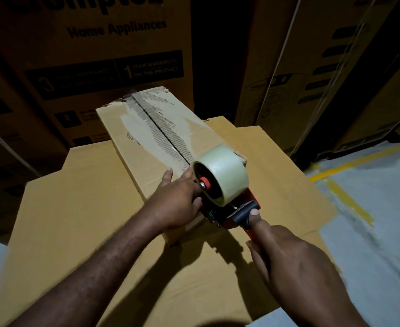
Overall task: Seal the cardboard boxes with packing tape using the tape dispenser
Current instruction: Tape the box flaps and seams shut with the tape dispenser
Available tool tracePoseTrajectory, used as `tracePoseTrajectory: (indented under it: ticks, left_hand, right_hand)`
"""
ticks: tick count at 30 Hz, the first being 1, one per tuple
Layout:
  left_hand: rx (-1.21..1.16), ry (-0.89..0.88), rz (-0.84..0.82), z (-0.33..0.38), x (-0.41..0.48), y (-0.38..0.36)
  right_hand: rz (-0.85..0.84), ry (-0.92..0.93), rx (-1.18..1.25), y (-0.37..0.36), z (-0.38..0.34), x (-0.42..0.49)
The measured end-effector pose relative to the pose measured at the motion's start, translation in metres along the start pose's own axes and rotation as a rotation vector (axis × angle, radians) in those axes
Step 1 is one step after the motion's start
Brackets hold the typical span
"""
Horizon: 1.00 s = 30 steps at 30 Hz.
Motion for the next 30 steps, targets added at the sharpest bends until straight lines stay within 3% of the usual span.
tracePoseTrajectory:
  ticks: [4,8,16,19,26,30]
  left_hand:
    - [-0.005,0.139,0.081,0.01,-0.009,0.001]
    - [0.023,0.136,0.111,0.011,-0.005,-0.005]
    - [0.003,0.206,0.191,0.019,-0.009,-0.008]
    - [0.005,0.224,0.234,0.023,-0.012,-0.008]
    - [0.069,0.213,0.302,0.022,-0.017,-0.023]
    - [0.105,0.222,0.311,0.02,-0.014,-0.026]
  right_hand:
    - [-0.011,-0.003,0.026,-0.008,-0.001,0.003]
    - [-0.066,-0.132,0.165,0.0,0.001,0.004]
    - [-0.05,-0.197,0.246,-0.006,-0.009,-0.007]
    - [0.034,-0.173,0.26,-0.01,-0.008,-0.011]
    - [0.05,-0.043,0.141,-0.004,0.01,-0.005]
    - [0.034,-0.245,0.401,-0.016,0.009,-0.006]
Point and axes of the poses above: each hand's wrist, its own x-axis towards the middle knuckle, its own y-axis out of the back of the hand, z = x × y, the point moved 4 cm from there along x, towards the middle knuckle, and after that the axes turned 2 degrees about z, right-handed, at the moved point
